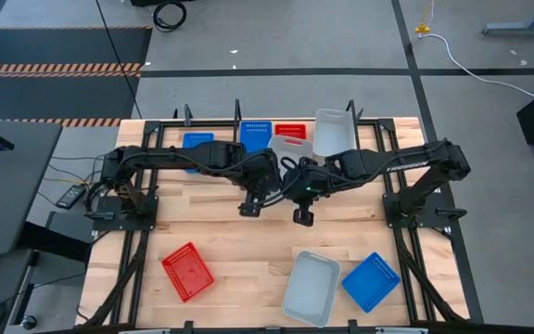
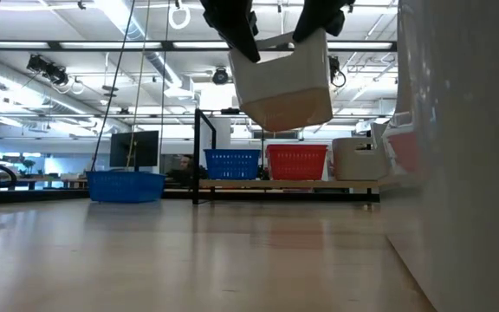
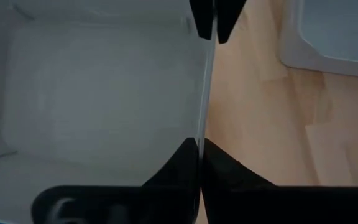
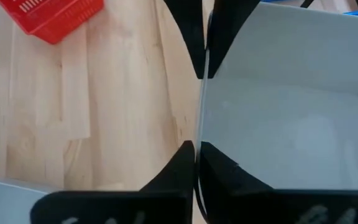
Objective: Stack baskets on shelf by color
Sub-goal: Stack the top gray bin on the gray bin on the shelf
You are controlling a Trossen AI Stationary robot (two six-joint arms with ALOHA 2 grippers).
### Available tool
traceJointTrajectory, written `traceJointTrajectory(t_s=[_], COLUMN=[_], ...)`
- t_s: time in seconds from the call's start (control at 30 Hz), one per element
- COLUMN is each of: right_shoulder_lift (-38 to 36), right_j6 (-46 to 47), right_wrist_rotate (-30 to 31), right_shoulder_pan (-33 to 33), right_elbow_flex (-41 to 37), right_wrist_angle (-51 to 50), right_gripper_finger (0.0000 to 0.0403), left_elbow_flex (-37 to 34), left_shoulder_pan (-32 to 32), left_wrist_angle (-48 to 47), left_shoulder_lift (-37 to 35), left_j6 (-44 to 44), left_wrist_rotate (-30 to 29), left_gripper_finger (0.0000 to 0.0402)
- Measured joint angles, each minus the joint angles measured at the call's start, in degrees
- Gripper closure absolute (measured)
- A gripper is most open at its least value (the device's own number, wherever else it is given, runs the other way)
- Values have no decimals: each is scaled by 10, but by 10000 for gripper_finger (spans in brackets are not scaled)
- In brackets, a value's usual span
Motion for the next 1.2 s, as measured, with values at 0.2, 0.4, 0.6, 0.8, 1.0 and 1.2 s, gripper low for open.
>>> traceJointTrajectory(t_s=[0.2, 0.4, 0.6, 0.8, 1.0, 1.2], right_shoulder_lift=[-15, -37, -59, -106, -151, -191], right_j6=[-3, -5, -14, -65, -132, -219], right_wrist_rotate=[12, 21, 43, 85, 87, 62], right_shoulder_pan=[-1, -14, -26, -36, -107, -192], right_elbow_flex=[-1, -2, -3, -2, -2, -2], right_wrist_angle=[-12, -91, -163, -193, -284, -255], right_gripper_finger=[395, 398, 398, 398, 398, 398], left_elbow_flex=[2, 4, 26, 32, 31, 31], left_shoulder_pan=[0, 0, 13, 21, 21, 17], left_wrist_angle=[3, 5, 9, -1, -13, -11], left_shoulder_lift=[-2, -16, -64, -115, -140, -144], left_j6=[1, 2, -9, -44, -71, -96], left_wrist_rotate=[-39, -98, -127, -126, -125, -125], left_gripper_finger=[352, 288, 221, 197, 207, 224])
